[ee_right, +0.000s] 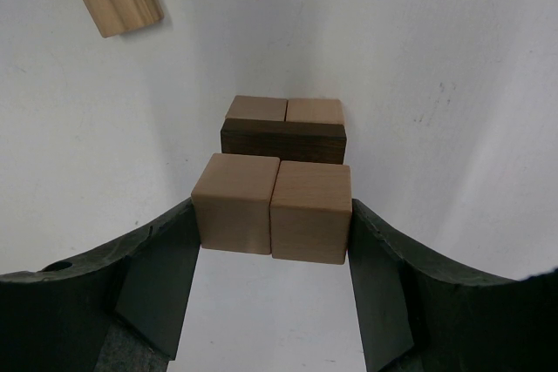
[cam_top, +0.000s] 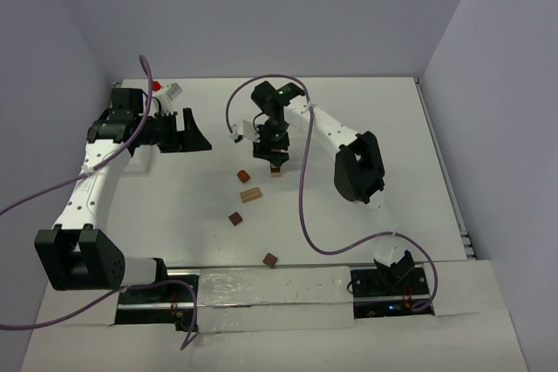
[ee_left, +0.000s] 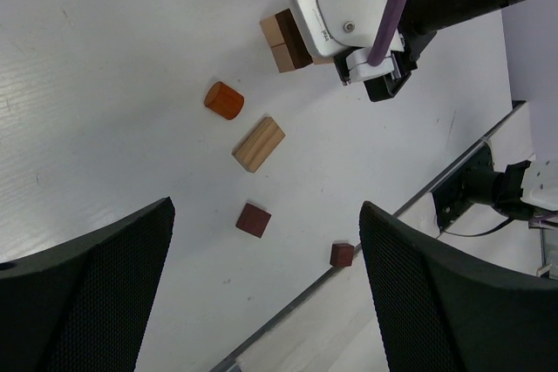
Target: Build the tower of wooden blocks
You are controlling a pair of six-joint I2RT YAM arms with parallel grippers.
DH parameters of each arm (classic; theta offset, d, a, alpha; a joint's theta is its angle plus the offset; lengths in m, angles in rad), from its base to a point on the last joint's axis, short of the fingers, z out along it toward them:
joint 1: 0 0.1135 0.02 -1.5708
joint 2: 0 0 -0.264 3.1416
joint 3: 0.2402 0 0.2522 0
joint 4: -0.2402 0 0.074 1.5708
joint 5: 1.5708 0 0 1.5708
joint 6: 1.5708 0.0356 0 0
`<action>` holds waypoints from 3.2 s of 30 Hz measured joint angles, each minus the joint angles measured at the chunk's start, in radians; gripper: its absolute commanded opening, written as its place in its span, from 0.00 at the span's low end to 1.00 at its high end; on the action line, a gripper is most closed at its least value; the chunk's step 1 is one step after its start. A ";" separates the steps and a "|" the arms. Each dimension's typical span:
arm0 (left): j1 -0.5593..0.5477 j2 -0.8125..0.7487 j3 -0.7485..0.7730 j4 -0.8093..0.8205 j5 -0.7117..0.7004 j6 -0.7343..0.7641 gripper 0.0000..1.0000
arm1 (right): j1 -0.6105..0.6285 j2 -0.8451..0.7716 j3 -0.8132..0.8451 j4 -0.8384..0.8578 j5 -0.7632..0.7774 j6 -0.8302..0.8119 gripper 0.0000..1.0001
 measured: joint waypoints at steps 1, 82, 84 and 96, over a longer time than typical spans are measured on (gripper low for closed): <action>0.001 0.000 -0.001 0.000 0.000 0.000 0.93 | 0.000 0.000 0.000 0.000 0.000 0.000 0.36; 0.006 0.000 -0.001 -0.006 0.025 0.008 0.93 | 0.007 0.032 0.010 0.009 0.000 0.023 0.69; 0.006 0.000 -0.001 -0.006 0.025 0.008 0.93 | 0.007 0.032 0.010 0.009 0.001 0.023 0.70; 0.007 0.000 -0.001 -0.006 0.026 0.011 0.93 | 0.010 0.032 0.010 0.009 0.018 0.023 0.72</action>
